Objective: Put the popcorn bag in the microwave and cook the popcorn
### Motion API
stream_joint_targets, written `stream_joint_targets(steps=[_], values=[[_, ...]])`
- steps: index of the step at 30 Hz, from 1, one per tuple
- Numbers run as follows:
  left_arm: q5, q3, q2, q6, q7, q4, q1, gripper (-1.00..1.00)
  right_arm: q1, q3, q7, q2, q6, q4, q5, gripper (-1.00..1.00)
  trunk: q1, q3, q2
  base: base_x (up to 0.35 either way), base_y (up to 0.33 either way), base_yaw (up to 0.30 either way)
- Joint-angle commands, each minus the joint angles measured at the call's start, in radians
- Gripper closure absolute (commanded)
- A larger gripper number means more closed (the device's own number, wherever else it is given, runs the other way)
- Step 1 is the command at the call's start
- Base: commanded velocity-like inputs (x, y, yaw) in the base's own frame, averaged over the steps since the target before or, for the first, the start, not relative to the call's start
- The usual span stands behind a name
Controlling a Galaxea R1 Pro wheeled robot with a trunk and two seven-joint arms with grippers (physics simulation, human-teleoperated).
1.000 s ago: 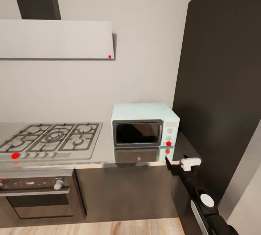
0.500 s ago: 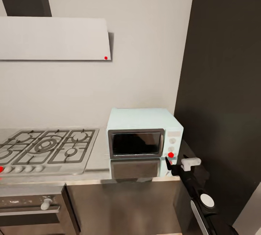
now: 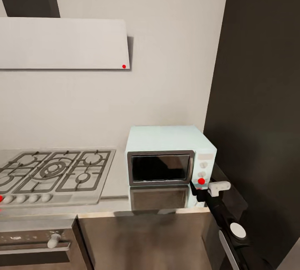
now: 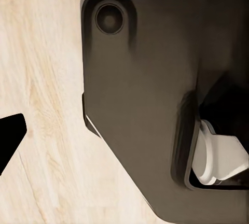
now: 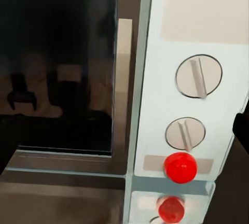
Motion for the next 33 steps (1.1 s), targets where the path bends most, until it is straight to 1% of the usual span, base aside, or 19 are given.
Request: stream_joint_targets(steps=[1,4,7,9,16,21,27,28,30,33], values=[[0.001,0.001,-0.001,0.001,0.003,-0.001,0.000,-1.00,-0.001,0.002,0.002,-0.001,-0.004,0.000,0.000,-1.00,0.000,-0.002,-0.002,0.007,0.006,0.000],[0.001,0.002,0.000,0.001,0.001,-0.001,0.000,-1.00,-0.001,0.004,0.000,-0.001,-0.007,0.000,0.001,-1.00,0.000,-0.002,-0.002,0.012,0.008,0.000],[0.001,0.002,-0.017,-0.003,0.000,-0.001,0.000,-1.00,-0.001,-0.001,-0.010,-0.018,-0.024,0.017,-0.003,-1.00,0.000,-0.002,-0.002,0.000,0.000,0.000],[0.002,0.002,-0.017,-0.003,0.001,-0.001,0.000,-1.00,-0.001,-0.002,0.001,-0.028,-0.020,0.029,-0.003,-1.00,0.000,-0.002,-0.002,0.000,0.000,0.000],[0.002,0.003,-0.018,-0.004,0.001,-0.001,0.000,-1.00,-0.001,-0.003,0.007,-0.027,-0.058,0.066,-0.003,-1.00,0.000,-0.002,-0.002,0.000,0.000,0.000],[0.002,0.002,-0.018,-0.005,0.001,-0.001,0.000,-1.00,-0.001,-0.002,0.007,-0.027,-0.086,0.094,-0.003,-1.00,0.000,-0.002,-0.002,0.158,0.077,0.000],[0.002,0.002,-0.018,-0.005,0.001,-0.001,0.000,-1.00,-0.001,-0.002,-0.021,-0.025,-0.119,0.127,-0.003,-1.00,0.000,-0.002,-0.002,0.024,0.010,0.000],[0.002,0.003,-0.018,-0.005,0.001,-0.001,0.000,-1.00,-0.001,-0.001,-0.037,-0.025,-0.306,0.185,-0.003,-1.00,0.000,-0.002,-0.002,0.001,0.001,0.000],[0.002,0.003,-0.018,-0.004,0.001,-0.001,0.000,-1.00,-0.001,-0.001,-0.046,-0.025,-0.314,0.187,-0.003,-1.00,0.000,-0.002,-0.002,0.000,0.000,0.000],[0.002,0.003,-0.018,-0.005,0.001,-0.001,0.000,-1.00,-0.001,0.000,-0.056,-0.022,-0.348,0.189,-0.003,-1.00,0.000,-0.002,-0.002,0.000,0.000,0.000]])
